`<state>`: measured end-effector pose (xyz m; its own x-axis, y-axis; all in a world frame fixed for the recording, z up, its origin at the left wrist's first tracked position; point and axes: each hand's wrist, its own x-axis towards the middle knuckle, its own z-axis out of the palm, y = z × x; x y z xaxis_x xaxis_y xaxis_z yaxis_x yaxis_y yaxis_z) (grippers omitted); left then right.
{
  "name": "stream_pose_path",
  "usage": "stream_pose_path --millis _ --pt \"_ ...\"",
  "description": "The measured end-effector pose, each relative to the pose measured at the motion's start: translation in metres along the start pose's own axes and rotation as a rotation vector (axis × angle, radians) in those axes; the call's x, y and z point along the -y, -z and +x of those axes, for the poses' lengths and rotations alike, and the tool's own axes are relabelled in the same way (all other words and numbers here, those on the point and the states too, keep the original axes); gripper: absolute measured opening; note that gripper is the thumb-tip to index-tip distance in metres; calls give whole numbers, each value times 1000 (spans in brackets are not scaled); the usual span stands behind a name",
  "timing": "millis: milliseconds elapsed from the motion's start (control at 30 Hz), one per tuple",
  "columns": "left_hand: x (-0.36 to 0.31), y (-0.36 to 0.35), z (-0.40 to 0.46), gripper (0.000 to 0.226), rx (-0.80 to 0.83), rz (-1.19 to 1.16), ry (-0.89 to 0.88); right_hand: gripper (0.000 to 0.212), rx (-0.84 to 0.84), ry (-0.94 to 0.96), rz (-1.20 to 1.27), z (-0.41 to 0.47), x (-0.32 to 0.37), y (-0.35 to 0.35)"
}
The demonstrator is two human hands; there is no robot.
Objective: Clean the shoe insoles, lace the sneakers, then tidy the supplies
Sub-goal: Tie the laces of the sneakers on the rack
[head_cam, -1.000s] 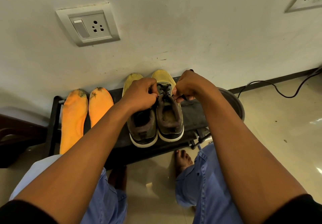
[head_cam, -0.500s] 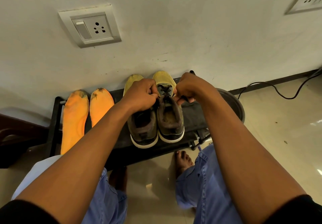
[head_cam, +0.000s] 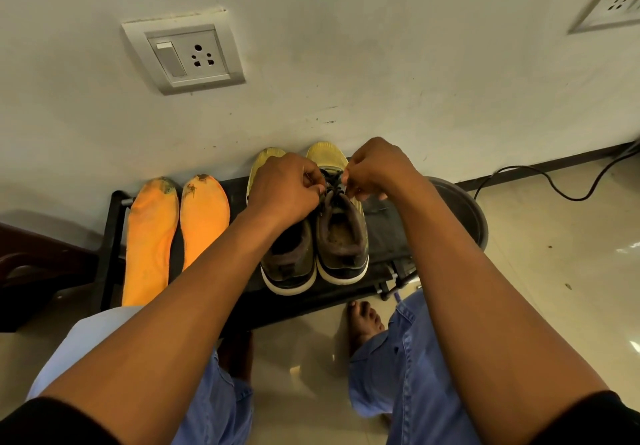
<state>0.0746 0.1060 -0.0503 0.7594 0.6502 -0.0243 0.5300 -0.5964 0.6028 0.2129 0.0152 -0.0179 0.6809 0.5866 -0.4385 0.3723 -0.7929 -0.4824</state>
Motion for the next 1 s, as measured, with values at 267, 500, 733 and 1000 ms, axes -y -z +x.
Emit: stream_pose_path --millis 267,500,733,1000 --pt "-7 -1 1 31 27 -566 246 13 65 -33 604 -8 11 6" --pt "-14 13 1 28 -69 -842 254 19 48 11 772 -5 12 3" --pt "-19 18 2 32 -110 -845 99 13 113 201 567 -6 12 -2" --pt "-16 16 5 43 -61 -887 -29 22 147 389 505 -9 13 -1"
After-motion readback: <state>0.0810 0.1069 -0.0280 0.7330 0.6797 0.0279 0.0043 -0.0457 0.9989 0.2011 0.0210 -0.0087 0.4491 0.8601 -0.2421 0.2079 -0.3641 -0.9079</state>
